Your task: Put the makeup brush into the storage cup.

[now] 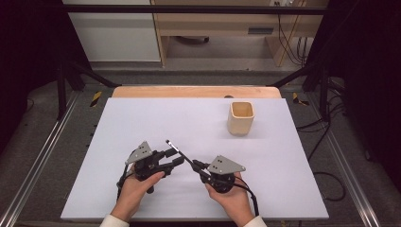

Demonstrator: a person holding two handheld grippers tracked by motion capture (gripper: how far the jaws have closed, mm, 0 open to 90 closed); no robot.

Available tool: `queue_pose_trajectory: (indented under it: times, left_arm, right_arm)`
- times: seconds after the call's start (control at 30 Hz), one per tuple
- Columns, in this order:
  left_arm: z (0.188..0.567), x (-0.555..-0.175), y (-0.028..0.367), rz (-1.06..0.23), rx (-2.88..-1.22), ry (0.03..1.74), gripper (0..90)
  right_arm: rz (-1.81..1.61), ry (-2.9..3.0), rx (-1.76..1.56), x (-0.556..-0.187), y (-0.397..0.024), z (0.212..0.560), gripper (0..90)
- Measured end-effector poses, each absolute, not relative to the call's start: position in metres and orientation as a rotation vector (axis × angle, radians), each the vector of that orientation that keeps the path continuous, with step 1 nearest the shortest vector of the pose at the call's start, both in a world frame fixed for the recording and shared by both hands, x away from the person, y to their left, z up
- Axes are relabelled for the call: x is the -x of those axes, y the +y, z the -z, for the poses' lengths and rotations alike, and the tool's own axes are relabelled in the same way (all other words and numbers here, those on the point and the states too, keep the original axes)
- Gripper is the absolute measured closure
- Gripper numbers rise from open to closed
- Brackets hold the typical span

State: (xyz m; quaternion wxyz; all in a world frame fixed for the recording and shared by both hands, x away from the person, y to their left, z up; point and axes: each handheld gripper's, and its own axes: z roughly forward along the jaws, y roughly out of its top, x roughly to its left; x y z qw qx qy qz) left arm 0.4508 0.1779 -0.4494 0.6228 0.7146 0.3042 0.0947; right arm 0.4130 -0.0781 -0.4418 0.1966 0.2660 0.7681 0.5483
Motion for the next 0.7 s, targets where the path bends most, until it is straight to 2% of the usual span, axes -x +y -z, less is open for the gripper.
queue_pose_trajectory:
  times: [0.7]
  left_arm:
    - [0.4491, -0.4509, 0.1760, -0.200, -1.636, 0.707, 58.8]
  right_arm:
    - [-1.515, 2.175, -0.758, -0.4150, -0.0747, 0.4470, 84.1]
